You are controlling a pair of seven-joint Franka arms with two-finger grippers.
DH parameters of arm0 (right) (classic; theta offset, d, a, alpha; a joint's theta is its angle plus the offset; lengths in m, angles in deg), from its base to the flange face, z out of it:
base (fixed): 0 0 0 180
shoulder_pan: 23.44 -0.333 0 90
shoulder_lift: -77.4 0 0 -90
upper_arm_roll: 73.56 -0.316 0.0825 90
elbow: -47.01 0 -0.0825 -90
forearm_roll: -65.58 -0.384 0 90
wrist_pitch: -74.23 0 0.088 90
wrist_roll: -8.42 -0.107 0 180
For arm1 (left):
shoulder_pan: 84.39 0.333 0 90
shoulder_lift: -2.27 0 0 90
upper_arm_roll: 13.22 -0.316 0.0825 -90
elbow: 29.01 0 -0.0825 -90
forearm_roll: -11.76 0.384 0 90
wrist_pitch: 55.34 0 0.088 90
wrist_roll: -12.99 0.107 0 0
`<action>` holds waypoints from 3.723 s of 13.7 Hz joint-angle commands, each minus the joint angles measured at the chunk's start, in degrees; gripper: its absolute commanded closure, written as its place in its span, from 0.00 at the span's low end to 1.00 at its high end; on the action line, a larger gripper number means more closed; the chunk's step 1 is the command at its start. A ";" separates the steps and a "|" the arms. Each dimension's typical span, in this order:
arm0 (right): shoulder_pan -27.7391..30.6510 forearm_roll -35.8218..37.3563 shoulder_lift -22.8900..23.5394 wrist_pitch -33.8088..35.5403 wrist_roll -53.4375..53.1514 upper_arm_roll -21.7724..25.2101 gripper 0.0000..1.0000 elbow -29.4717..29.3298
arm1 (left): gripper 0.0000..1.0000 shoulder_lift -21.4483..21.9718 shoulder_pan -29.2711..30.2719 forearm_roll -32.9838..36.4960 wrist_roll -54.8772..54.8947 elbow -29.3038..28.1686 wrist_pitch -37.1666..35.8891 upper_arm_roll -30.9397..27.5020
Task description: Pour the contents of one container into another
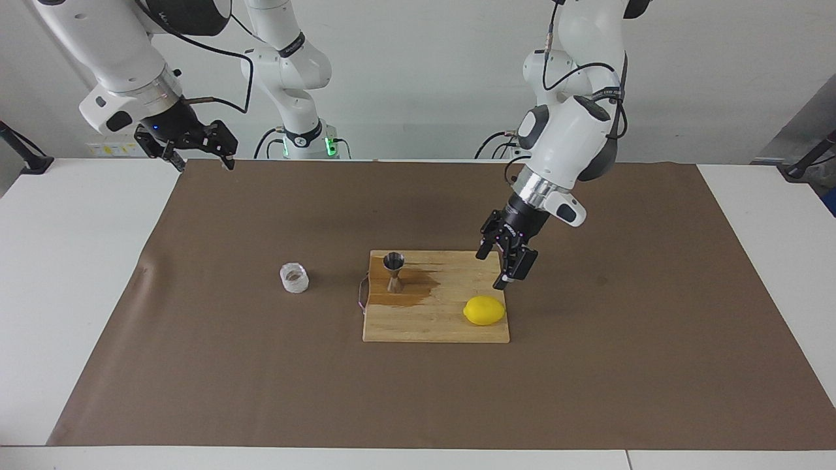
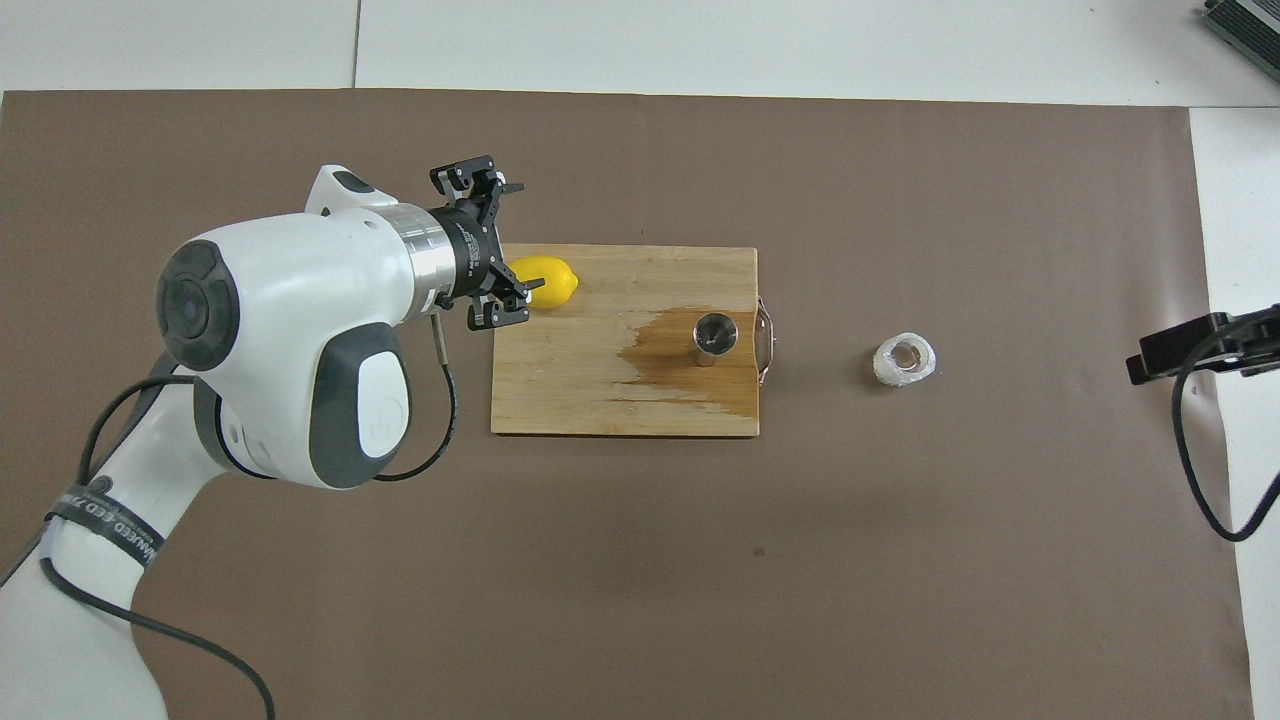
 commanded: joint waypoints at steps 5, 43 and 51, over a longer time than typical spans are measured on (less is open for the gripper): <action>0.87 -1.77 -6.87 -20.14 43.01 0.11 0.00 19.63 | 0.00 7.35 9.88 2.43 15.83 0.57 -16.51 0.14; 1.31 -51.96 21.44 -44.78 114.54 -0.51 0.52 29.31 | 0.00 16.51 14.89 22.74 94.94 12.08 -58.62 -6.03; -4.21 -42.94 15.38 -44.43 95.43 -0.51 0.64 25.89 | 0.00 16.59 20.44 21.86 99.52 12.08 -58.89 -3.11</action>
